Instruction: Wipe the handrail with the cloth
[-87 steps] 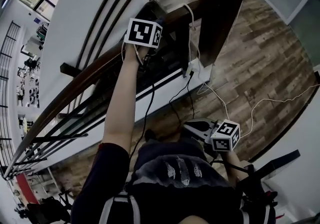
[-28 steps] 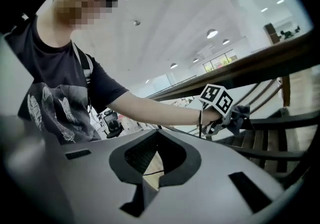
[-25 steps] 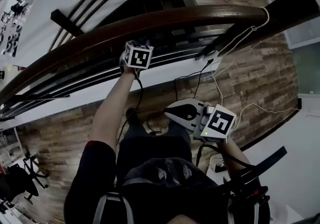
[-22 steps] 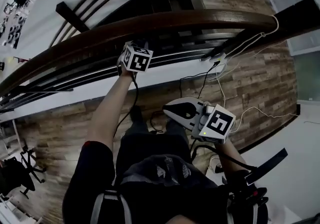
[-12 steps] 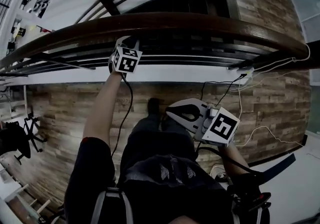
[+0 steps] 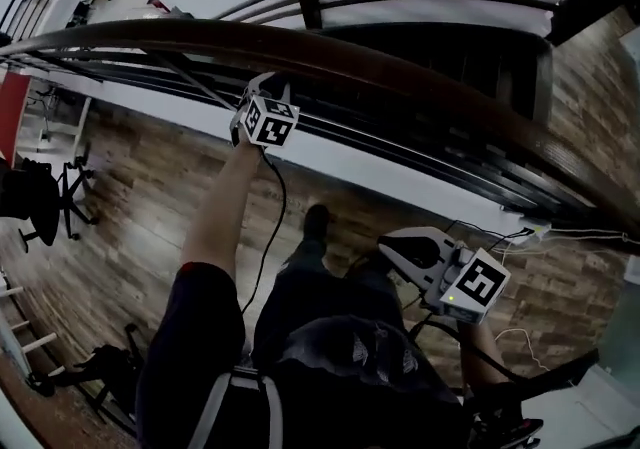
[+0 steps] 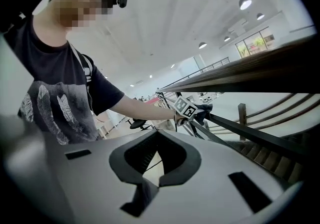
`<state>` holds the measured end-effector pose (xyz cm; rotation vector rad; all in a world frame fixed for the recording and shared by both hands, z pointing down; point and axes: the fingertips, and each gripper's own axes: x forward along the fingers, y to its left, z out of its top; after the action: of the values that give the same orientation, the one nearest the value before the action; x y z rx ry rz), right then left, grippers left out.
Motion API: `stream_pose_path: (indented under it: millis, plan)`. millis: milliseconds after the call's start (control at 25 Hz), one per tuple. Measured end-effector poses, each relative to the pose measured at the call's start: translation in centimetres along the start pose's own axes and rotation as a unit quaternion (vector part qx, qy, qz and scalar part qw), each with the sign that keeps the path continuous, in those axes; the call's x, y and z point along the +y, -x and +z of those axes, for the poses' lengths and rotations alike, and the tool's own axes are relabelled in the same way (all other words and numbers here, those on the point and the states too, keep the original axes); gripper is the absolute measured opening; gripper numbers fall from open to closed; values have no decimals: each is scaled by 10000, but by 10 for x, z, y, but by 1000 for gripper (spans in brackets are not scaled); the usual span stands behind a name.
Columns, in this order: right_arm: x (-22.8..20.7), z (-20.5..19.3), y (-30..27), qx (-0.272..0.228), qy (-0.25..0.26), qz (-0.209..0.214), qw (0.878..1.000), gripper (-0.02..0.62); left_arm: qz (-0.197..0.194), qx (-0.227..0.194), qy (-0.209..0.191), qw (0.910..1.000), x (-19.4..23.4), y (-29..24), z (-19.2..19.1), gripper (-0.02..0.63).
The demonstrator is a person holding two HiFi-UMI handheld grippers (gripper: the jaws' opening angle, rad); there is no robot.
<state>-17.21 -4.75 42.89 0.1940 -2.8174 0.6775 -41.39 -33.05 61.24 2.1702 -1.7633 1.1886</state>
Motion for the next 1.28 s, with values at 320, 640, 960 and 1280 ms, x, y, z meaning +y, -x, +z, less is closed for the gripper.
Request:
stream_pose_path:
  millis: [320, 640, 960, 1280]
  plan:
    - [6, 60, -140, 273, 198, 486, 9982, 5, 462, 475, 8, 9978, 155, 1, -85, 91]
    - [18, 80, -210, 968, 323, 561, 9932, 5, 936, 833, -210, 9919, 250, 9, -135, 91]
    - [3, 74, -187, 818, 176, 183, 9963, 5, 1368, 1590, -591, 9760, 269, -13, -146, 91]
    - [5, 78, -145, 324, 184, -237, 9990, 5, 1726, 1156, 30, 9782, 272, 35, -127, 92]
